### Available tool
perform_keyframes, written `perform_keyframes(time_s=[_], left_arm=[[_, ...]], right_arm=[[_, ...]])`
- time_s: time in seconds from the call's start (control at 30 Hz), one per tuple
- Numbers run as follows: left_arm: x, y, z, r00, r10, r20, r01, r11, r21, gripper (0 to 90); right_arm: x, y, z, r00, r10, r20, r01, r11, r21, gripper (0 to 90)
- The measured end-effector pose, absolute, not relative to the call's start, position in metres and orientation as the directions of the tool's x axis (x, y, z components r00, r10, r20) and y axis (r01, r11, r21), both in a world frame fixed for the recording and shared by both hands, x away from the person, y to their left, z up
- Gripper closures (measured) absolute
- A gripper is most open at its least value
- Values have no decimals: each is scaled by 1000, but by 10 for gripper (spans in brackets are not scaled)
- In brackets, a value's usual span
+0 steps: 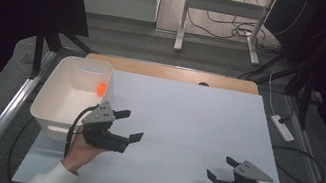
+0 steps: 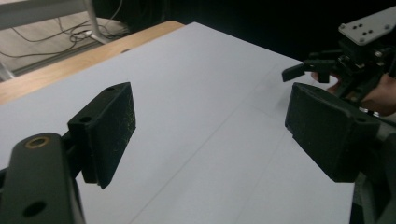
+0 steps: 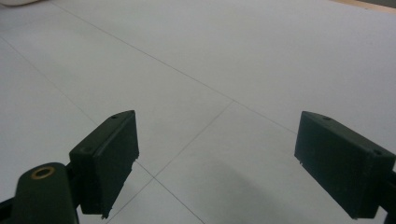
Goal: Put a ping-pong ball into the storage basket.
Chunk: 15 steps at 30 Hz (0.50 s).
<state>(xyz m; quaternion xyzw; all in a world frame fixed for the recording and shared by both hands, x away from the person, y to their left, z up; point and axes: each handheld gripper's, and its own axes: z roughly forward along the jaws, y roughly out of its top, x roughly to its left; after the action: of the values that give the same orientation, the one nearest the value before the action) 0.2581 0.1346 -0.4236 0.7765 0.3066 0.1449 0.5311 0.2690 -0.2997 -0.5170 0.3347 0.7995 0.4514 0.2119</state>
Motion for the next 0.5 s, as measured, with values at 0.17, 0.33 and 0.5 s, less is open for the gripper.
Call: perform_keyframes(time_s=[0.17,0.33,0.5], left_arm=[[253,127,-434,786,608,-109,331,-267,905,170],[242,120,-446,792,608,-60,312,-317,896,170],[233,122,-464,781,623,-36,313,-340,887,170]], right_arm=[[269,-300,-517,-685,728,-35,344,365,865,131],[269,-299,-517,-687,726,-39,340,368,865,131],[268,-299,-516,-687,726,-39,335,364,869,132]])
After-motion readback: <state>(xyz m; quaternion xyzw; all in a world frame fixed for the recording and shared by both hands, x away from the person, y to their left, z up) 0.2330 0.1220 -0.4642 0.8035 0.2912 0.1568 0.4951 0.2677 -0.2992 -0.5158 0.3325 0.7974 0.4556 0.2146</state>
